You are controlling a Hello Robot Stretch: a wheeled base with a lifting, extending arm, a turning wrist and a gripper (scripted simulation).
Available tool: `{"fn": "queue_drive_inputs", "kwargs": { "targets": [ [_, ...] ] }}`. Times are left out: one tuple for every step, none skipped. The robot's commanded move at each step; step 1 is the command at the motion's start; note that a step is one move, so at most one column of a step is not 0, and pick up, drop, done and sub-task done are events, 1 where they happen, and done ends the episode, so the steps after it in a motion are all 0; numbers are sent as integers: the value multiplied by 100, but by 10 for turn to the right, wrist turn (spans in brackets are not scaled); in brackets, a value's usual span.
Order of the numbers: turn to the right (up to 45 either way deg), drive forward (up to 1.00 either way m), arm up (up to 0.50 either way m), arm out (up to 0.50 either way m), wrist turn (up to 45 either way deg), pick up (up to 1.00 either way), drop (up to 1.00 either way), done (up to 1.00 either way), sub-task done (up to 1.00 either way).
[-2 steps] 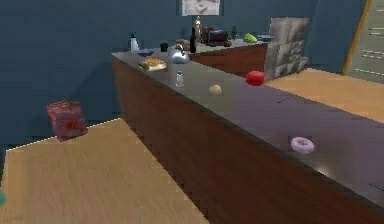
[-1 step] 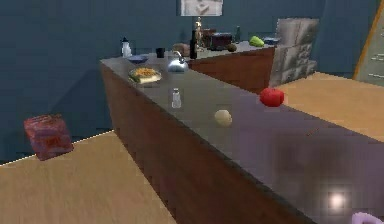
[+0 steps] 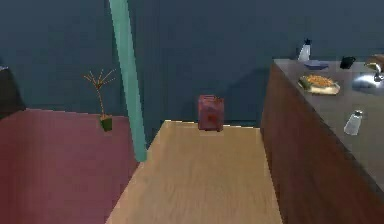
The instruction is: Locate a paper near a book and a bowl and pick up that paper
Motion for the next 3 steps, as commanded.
{"fn": "queue_drive_inputs", "kwargs": {
  "targets": [
    [-450, 0, 0, 0, 0, 0, 0, 0, 0],
    [0, 60, 0, 0, 0, 0, 0, 0, 0],
    [-450, 0, 0, 0, 0, 0, 0, 0, 0]
  ]
}}
